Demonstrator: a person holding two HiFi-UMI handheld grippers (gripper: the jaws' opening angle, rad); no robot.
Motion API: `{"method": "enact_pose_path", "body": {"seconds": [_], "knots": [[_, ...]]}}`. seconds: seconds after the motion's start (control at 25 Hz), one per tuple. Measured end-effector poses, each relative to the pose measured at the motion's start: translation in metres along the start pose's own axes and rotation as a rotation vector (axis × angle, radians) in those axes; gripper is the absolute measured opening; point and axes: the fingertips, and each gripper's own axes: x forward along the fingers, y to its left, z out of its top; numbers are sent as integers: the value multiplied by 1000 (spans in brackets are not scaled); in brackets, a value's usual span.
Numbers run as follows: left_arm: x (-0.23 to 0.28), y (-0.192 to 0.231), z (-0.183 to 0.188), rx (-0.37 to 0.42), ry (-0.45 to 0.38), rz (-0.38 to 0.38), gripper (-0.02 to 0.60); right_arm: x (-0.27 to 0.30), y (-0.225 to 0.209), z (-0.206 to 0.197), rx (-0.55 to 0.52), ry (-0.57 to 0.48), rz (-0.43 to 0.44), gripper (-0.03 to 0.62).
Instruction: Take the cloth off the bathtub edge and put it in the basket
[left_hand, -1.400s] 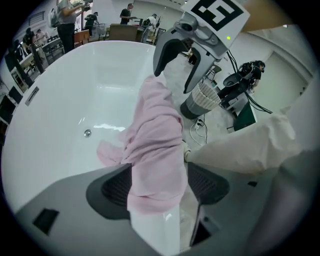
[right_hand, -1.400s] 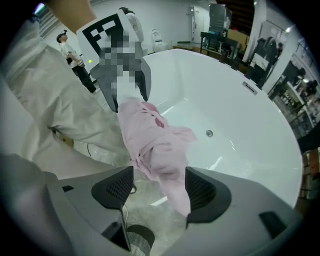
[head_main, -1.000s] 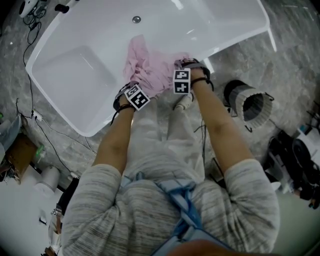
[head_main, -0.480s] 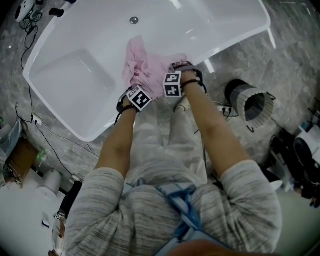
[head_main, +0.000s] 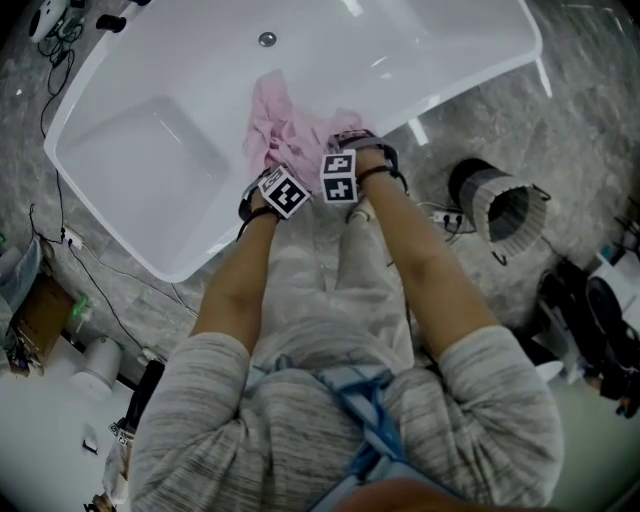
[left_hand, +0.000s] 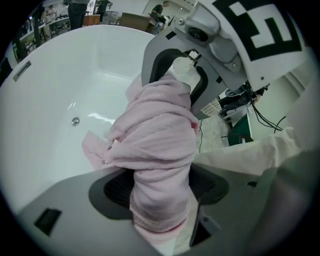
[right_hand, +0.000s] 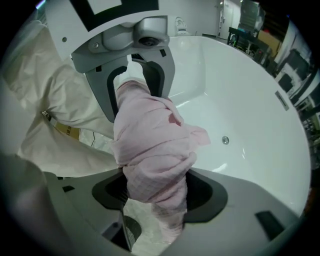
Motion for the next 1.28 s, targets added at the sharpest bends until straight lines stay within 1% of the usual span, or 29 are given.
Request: {"method": "enact_pose_path", "body": {"seconds": [0.16,0.28,0.48,0.68,0.84,1.04,1.16,1.28], "knots": [[-1,0,6,33,32,6,334,-3,7,12,-18,-21,17,295],[-3,-2,9,43,26,11,334,-8,12,21,-20,-48,35,295],[-12,-9,17,74,3,20,330,-24,22,36,9,-110,81,291],[-29,-21,27,116,-15,17,301,-46,28,40,76,-157,83,242],[-50,-31,36,157,-57,39,264,-69,29,37,146,-197,28,193],[-82,-41,51,166,-141,84,220,-105,26,33,277,-281,-64,144],[-102,-45,63,171,-177,113,210,-127,21,29,347,-333,-134,130],[-128,-45,82,194,-230,155,203,-154,8,21,443,-402,-221,114]]}}
